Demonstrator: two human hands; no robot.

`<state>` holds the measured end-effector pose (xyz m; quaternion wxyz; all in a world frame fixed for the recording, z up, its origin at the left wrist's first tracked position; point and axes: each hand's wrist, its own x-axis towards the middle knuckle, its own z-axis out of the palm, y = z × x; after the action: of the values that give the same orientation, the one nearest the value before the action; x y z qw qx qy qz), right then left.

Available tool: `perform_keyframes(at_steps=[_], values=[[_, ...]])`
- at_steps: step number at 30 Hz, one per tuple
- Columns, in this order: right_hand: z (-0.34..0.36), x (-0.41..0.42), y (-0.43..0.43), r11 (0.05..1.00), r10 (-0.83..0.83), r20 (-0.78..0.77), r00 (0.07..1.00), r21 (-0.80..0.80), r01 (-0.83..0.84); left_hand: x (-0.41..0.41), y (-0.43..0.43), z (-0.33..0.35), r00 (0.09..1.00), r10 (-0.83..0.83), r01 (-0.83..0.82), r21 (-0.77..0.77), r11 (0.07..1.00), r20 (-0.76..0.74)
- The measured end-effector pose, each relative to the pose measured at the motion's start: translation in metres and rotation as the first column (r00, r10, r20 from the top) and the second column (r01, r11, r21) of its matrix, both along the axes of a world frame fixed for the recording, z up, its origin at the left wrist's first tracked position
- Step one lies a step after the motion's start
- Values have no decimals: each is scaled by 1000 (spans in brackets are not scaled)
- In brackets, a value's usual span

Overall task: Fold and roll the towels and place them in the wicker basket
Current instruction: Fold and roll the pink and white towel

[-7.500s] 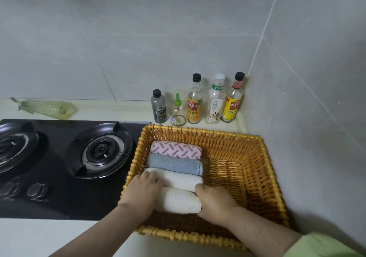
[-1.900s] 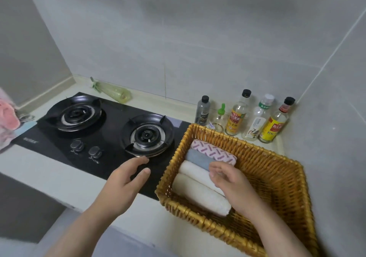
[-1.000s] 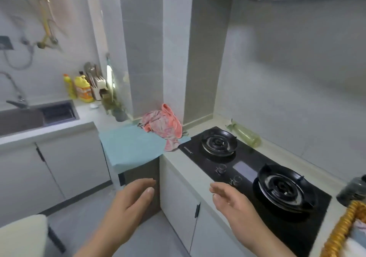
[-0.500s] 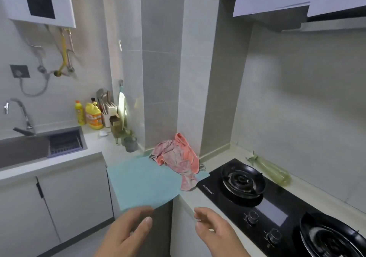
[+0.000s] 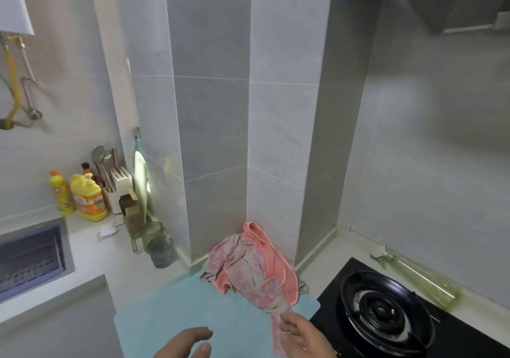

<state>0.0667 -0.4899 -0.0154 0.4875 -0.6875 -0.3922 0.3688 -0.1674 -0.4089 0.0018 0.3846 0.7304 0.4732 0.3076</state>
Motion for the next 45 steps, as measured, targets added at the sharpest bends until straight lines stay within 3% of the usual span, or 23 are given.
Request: perform_keyframes(at_steps=[3, 7, 12, 21, 32, 35, 41, 45], values=[[11, 14, 25, 993, -109, -3, 994, -39, 109, 17, 30, 15, 996, -8, 12, -45, 999, 94], [21, 21, 63, 989, -122, 27, 992, -79, 124, 35, 98, 20, 986, -158, 166, -175, 971, 56], [10, 23, 116, 970, -219, 47, 975, -94, 223, 61, 188, 5, 953, -301, 303, -199, 932, 41], [-22, 6, 204, 858, -485, 90, 870, -144, 493, 108, 340, -53, 753, -655, 636, -187, 749, -61], [-54, -6, 204, 718, -647, 143, 749, -218, 661, 170, 383, -103, 613, -781, 722, -317, 615, -120], [-63, -11, 199, 683, -668, 164, 726, -254, 685, 188, 381, -121, 611, -762, 711, -277, 647, -212], [-81, -27, 190, 700, -648, 177, 741, -246, 670, 200, 362, -146, 651, -676, 672, -151, 725, -345], [-91, -46, 179, 711, -640, 164, 750, -244, 660, 196, 349, -150, 702, -614, 613, -132, 779, -360]])
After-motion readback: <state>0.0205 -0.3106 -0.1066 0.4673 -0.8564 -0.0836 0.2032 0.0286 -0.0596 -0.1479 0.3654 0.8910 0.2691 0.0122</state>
